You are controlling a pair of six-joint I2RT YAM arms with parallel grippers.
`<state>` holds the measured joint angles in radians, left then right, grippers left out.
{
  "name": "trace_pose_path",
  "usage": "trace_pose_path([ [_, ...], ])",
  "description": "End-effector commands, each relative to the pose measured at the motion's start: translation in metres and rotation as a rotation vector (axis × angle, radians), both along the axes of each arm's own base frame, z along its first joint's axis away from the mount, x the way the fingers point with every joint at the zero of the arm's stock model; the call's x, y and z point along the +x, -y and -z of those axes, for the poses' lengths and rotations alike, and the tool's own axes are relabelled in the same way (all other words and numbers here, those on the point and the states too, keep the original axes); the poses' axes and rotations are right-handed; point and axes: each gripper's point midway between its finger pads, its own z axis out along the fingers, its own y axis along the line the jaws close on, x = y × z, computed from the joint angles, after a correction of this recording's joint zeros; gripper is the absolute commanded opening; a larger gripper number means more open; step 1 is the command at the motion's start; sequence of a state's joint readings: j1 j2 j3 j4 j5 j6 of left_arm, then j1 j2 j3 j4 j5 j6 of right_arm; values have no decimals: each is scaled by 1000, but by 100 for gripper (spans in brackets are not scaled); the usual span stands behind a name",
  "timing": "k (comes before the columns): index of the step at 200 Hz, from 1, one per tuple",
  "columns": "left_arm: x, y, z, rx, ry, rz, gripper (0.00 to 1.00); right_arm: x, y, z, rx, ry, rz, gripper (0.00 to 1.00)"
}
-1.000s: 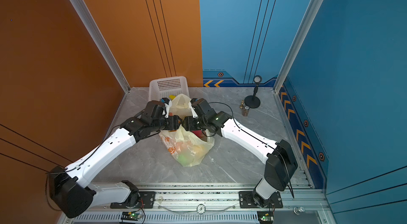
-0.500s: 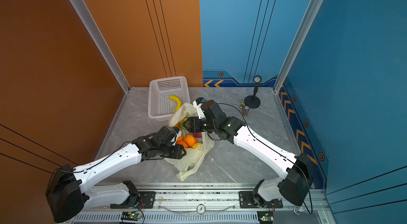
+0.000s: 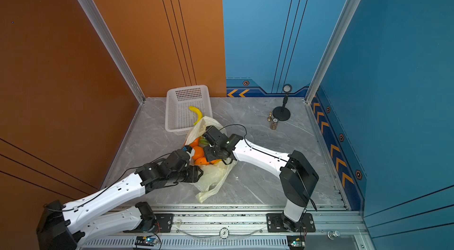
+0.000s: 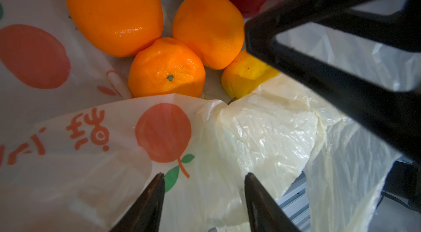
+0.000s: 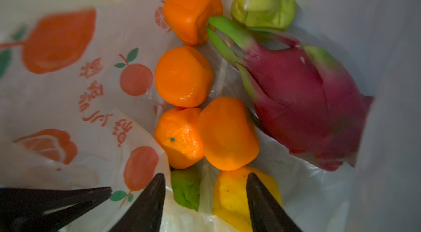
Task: Untie the knot of the plastic bag and take out the fruit
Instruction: Pick up the fruit from the plastic bag.
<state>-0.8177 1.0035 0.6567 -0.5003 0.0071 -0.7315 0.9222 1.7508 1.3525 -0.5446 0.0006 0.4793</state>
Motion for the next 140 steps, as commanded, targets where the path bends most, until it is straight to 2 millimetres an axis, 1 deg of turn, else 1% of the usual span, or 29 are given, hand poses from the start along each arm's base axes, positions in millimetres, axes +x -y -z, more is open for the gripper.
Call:
trace_pose_path([
  [1,1,-2,10,18,-6,-5,58,10,10,10,-110,26,42,65],
  [12,0,-1,14,22,-18,-2,58,10,5,17,-107,-1,51,72],
  [27,-1,-1,18,25,-25,-1,58,8,-4,26,-89,-43,50,76],
  [38,-1,-3,19,28,-22,-4,58,8,-8,32,-87,-50,58,81],
  [56,0,-6,18,30,-12,-13,58,12,-9,42,-98,-47,81,82],
  [81,2,-9,17,17,-6,-21,58,16,-11,56,-113,-57,87,81],
  [101,4,-13,15,19,2,-32,58,17,-13,61,-106,-64,87,72],
  [110,6,-14,13,15,8,-38,58,18,-14,61,-97,-71,86,64],
  [130,9,-17,5,-5,26,-45,61,18,-16,52,-74,-66,81,47],
  [140,11,-17,-2,-20,44,-46,63,18,-15,45,-62,-55,78,41],
])
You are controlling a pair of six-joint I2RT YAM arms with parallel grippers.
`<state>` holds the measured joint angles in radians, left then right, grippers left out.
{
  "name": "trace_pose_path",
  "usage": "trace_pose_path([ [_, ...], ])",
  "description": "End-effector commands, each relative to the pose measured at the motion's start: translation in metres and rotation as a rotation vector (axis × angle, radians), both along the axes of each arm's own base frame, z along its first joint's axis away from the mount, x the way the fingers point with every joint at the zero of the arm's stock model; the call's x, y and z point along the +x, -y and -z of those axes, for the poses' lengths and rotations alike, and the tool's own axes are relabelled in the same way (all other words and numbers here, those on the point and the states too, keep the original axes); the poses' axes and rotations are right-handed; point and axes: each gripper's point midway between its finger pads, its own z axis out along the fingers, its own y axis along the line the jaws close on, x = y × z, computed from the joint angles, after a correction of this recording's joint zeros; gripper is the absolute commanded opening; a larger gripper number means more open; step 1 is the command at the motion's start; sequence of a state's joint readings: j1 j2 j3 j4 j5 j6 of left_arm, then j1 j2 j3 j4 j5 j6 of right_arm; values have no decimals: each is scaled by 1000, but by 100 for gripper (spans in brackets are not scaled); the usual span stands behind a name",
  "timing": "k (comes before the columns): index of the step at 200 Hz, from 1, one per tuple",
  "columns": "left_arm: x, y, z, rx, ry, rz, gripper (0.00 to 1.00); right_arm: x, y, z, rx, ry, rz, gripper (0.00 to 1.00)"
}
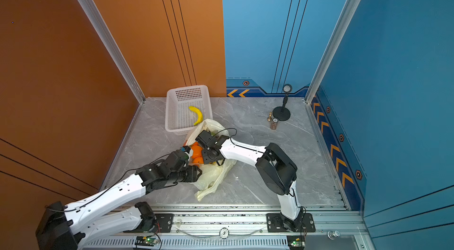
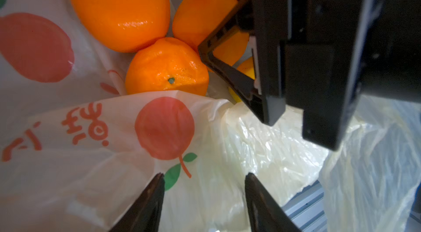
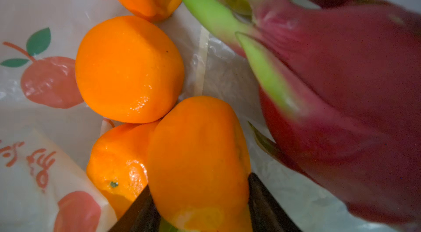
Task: Untie the knot of the plastic bag and take out the fruit
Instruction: Pick up the fruit from the plastic bag.
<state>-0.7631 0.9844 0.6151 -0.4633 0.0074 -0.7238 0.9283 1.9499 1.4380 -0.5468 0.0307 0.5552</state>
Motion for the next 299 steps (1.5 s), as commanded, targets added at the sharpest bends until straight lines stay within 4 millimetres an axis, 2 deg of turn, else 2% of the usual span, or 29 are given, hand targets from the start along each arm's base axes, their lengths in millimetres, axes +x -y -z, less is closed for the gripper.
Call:
trace_pose_path([
  [1,2,-5,-9,-13,33,3,64,4,-1,-11,22,21,3,41],
  [23,7,-8,-25,-39,71,-9,68,1,0,-27,64,38,-3,31],
  [64,15,-13,-55,-80,130,-29,71,-4,2,-54,133,59,-10,31],
  [86,27,-19,-74,-134,135,-115,72,-8,5,-73,196,82,-12,31],
  [109,41,-23,-94,-221,117,-229,82,-12,9,-96,291,106,-26,31],
  [121,48,-18,-107,-284,115,-248,85,-16,9,-111,364,116,-47,30],
  [129,53,-12,-115,-331,118,-248,94,-19,9,-121,414,124,-55,31],
  [143,59,-1,-127,-414,112,-248,100,-21,9,-141,507,131,-58,31],
  [183,72,24,-151,-595,35,-262,98,-29,6,-188,703,181,-79,32],
  [215,79,41,-160,-667,-5,-234,100,-36,-6,-206,811,167,-123,32],
  [218,82,43,-165,-687,11,-227,100,-36,-6,-207,816,165,-125,32],
  [239,84,47,-161,-693,-9,-225,88,-40,-10,-211,846,156,-133,32],
  [243,84,48,-160,-693,-14,-225,82,-40,-10,-210,848,155,-131,32],
  [257,84,49,-158,-697,-24,-229,72,-39,-9,-208,853,153,-114,33],
  [291,85,49,-161,-703,-15,-225,63,-36,-5,-201,833,157,-88,38],
  [299,85,48,-161,-697,-11,-228,61,-36,-4,-202,832,159,-86,44],
])
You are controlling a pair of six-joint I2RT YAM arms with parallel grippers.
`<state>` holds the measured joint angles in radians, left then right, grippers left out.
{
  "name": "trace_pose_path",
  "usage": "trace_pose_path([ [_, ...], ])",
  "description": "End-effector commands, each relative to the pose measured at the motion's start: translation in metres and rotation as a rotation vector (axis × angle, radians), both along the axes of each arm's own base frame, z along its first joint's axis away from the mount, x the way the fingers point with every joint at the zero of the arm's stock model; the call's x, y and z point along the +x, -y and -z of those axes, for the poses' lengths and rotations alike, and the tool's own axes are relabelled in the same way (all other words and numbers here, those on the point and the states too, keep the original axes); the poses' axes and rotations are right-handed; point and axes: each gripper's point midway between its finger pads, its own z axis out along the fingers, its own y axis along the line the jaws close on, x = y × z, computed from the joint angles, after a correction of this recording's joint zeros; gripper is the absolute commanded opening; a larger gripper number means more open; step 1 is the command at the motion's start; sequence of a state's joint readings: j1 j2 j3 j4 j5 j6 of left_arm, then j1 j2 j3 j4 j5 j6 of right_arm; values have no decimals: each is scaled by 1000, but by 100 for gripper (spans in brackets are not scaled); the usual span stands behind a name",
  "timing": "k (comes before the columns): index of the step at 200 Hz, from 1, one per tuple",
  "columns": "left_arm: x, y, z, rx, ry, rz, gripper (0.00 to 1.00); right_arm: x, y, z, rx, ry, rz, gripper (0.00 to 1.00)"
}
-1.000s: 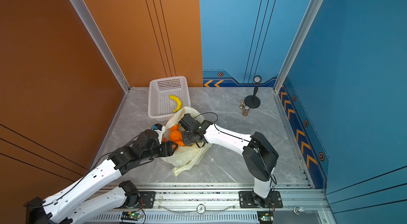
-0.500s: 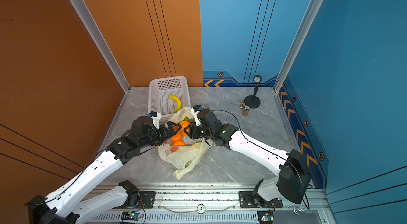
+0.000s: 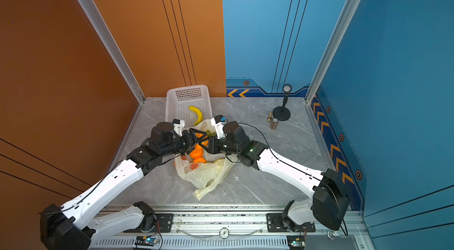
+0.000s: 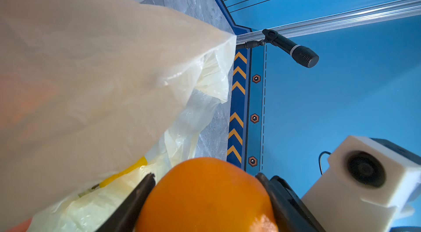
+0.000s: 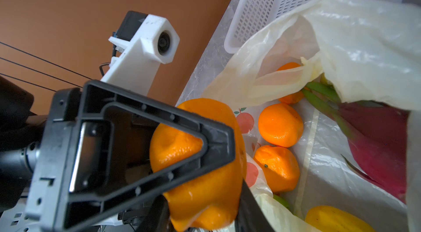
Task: Untie the knot of the plastic bag and take out the fruit
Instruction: Pick up the fruit from the plastic bag, then place the fruit in the basket.
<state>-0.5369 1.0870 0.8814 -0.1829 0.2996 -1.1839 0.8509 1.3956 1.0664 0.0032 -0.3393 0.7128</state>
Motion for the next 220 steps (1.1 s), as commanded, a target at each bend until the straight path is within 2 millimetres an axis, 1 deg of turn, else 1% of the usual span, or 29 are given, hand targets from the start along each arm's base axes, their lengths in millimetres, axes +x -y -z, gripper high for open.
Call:
trace_pose_path([
  [1,-3,9,-20,-43,51,49,61,-3,-1,-13,47,7,-1,45],
  [9,-3,8,-21,-35,57,46,59,-4,0,-13,45,6,0,51],
  [18,-3,6,-22,-22,64,44,58,-4,1,-17,49,14,3,56],
  [30,-1,4,-28,-7,90,36,57,-5,4,-22,49,25,8,61],
  [32,-3,2,-24,7,75,34,56,-5,5,-23,50,28,10,62],
  [35,-3,0,-24,15,74,31,56,-5,6,-24,50,29,12,63],
  [52,1,-3,-33,41,107,22,55,-6,15,-35,56,54,30,68],
  [68,8,-8,-48,63,152,7,54,-5,25,-46,61,84,54,74],
  [75,11,-11,-48,77,157,-1,53,-5,30,-50,63,97,64,76],
  [77,13,-11,-59,68,181,-4,53,-5,32,-52,64,103,68,77],
  [79,14,-12,-63,67,191,-8,52,-5,33,-53,65,107,70,77],
  [94,23,-16,-77,71,222,-22,49,-4,44,-62,74,136,93,85],
  [128,46,-29,-101,88,261,-38,48,-3,61,-78,91,174,118,88],
  [138,56,-34,-107,94,277,-42,48,-1,65,-80,95,181,131,88],
  [146,66,-39,-108,105,279,-56,48,-1,67,-83,98,187,138,89],
  [155,77,-46,-111,112,286,-72,48,0,68,-81,94,185,146,89],
  [167,94,-55,-111,130,287,-94,48,1,68,-80,93,181,148,89],
  [180,113,-65,-106,167,285,-111,47,3,68,-78,85,175,148,89],
  [200,142,-79,-88,213,232,-133,47,3,66,-71,60,160,144,90],
  [210,156,-82,-79,209,212,-129,47,4,66,-69,43,154,144,90],
  [220,169,-89,-66,231,180,-140,47,6,66,-65,21,145,147,90],
])
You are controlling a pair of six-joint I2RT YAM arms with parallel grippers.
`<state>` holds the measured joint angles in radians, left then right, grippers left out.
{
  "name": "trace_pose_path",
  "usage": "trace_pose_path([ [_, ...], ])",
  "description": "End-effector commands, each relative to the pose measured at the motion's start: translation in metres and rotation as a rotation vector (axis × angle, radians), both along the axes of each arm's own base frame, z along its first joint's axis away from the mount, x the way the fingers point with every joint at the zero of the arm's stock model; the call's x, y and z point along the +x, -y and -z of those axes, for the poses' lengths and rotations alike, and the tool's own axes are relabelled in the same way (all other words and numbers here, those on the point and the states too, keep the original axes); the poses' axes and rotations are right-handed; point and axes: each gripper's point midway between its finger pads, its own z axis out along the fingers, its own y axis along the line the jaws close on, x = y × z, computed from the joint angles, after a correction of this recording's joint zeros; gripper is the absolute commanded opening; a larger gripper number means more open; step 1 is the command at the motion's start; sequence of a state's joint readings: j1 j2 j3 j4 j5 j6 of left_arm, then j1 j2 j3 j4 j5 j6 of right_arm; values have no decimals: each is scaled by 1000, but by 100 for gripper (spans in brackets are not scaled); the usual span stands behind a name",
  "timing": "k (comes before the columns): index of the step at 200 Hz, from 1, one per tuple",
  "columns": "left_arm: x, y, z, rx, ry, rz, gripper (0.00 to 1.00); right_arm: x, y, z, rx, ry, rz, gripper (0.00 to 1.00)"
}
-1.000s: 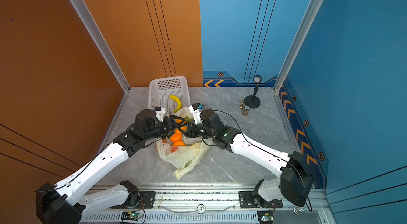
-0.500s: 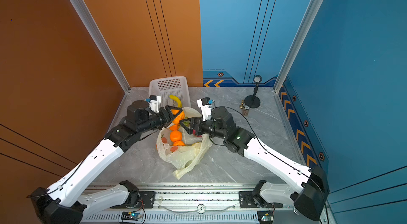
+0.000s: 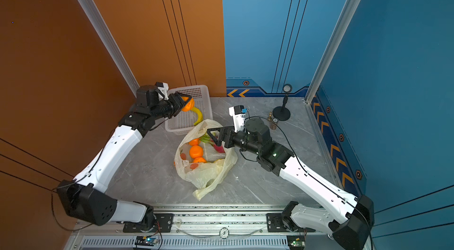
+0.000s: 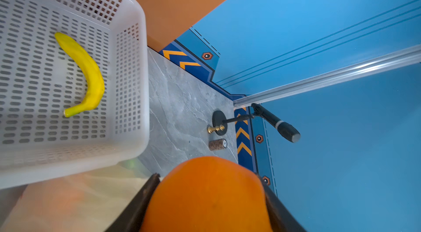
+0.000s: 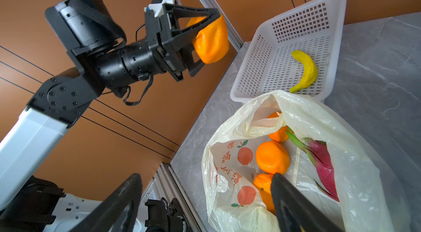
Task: Untie the knot of the plastic bag and take out the fruit
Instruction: Place the fruit in the basket.
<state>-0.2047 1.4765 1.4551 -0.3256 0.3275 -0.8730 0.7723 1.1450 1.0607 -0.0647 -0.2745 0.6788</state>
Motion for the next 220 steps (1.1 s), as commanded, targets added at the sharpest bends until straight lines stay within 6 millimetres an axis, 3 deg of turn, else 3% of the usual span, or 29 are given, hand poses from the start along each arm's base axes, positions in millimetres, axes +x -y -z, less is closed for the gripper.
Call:
trace_pose_path([
  [1,19,-8,20,49,-49,24,47,6,3,17,-77,-28,22,90],
  [21,42,-21,47,146,-110,-12,47,10,2,25,-121,-58,34,90],
  [48,77,-36,100,276,-219,-46,47,12,-4,37,-152,-102,24,90],
  [100,137,-48,192,429,-359,-69,45,13,-14,47,-189,-143,4,90],
  [139,164,-55,243,516,-428,-69,45,11,-16,52,-206,-155,3,91],
  [164,167,-64,275,530,-498,-68,45,11,-16,52,-211,-160,7,90],
  [179,166,-68,290,514,-530,-67,48,11,-16,53,-212,-164,10,91],
  [194,164,-70,298,484,-555,-61,58,11,-16,51,-209,-163,11,91],
  [220,165,-65,280,462,-521,-29,82,11,-17,47,-213,-168,12,91],
])
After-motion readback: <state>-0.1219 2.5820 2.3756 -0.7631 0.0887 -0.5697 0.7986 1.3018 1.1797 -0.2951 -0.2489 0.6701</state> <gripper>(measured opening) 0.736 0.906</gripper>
